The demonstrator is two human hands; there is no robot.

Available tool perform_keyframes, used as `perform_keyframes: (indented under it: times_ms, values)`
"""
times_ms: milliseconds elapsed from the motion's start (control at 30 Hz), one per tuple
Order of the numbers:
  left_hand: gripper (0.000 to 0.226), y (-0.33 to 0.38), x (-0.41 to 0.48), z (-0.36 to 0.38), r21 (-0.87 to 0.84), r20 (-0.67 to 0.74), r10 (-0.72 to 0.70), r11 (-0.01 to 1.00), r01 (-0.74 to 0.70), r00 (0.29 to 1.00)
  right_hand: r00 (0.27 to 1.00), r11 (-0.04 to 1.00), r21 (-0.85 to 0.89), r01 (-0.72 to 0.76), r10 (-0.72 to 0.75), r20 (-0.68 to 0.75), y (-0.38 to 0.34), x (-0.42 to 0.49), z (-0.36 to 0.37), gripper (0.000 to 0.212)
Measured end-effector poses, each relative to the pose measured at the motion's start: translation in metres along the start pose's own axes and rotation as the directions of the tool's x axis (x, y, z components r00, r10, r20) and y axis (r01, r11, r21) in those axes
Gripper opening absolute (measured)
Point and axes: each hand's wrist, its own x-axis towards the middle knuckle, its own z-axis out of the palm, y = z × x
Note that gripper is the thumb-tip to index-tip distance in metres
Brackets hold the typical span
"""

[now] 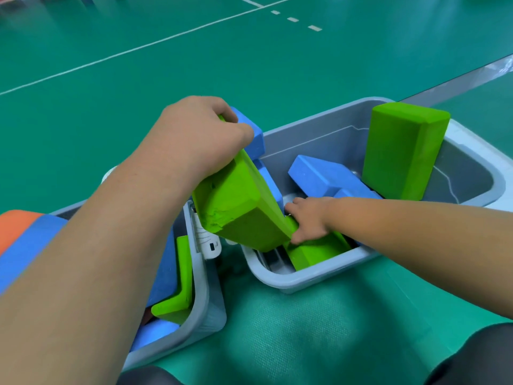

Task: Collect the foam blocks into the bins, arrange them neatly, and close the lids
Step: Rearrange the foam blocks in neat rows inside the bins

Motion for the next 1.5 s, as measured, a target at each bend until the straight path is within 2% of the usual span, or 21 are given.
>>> perform_keyframes:
  times_ms: [233, 333, 500, 633, 833, 1067, 1233, 1400, 1500]
  values:
    - [0.027, 0.015, 0.0, 0.019, 0.083, 0.051, 0.055, 0.995, -0.059, 0.997, 1.0, 0.979, 0.204, -0.023, 0.022, 0.007, 0.034, -0.025, -0.026, 0.068]
    - [0.032, 0.023, -0.002, 0.029, 0.114, 0.046, 0.083, 0.99, -0.087, 0.996, 0.999, 0.975, 0.22, -0.031, 0.026, 0.024, 0.05, -0.034, -0.034, 0.06]
    - [0.036, 0.036, -0.007, 0.034, 0.156, 0.067, 0.141, 0.976, -0.15, 0.988, 1.0, 0.983, 0.185, 0.011, -0.009, -0.013, 0.051, -0.038, -0.031, 0.059]
    - [0.026, 0.039, -0.007, 0.029, 0.11, 0.134, 0.116, 0.985, -0.131, 0.984, 0.995, 0.993, 0.096, 0.063, -0.055, -0.079, 0.049, -0.041, -0.027, 0.084]
    - [0.03, 0.028, -0.006, 0.057, 0.099, 0.244, 0.033, 0.993, -0.059, 0.969, 0.994, 0.982, 0.162, 0.093, -0.082, -0.076, 0.06, -0.044, -0.031, 0.071]
    - [0.05, 0.016, -0.003, 0.135, 0.284, 0.411, -0.03, 0.954, -0.097, 0.911, 0.994, 0.983, 0.159, 0.095, -0.084, -0.071, 0.061, -0.05, -0.033, 0.069]
    - [0.076, 0.005, -0.003, 0.166, 0.301, 0.434, -0.075, 0.951, -0.066, 0.898, 0.995, 0.988, 0.127, 0.087, -0.079, -0.067, 0.06, -0.052, -0.033, 0.072]
    - [0.089, 0.001, -0.008, 0.159, 0.346, 0.475, 0.008, 0.917, -0.196, 0.88, 0.993, 0.991, 0.105, 0.082, -0.072, -0.093, 0.056, -0.053, -0.033, 0.073]
    - [0.106, -0.007, -0.011, 0.139, 0.322, 0.583, 0.078, 0.892, -0.319, 0.808, 0.992, 0.993, 0.082, 0.087, -0.079, -0.095, 0.057, -0.05, -0.033, 0.067]
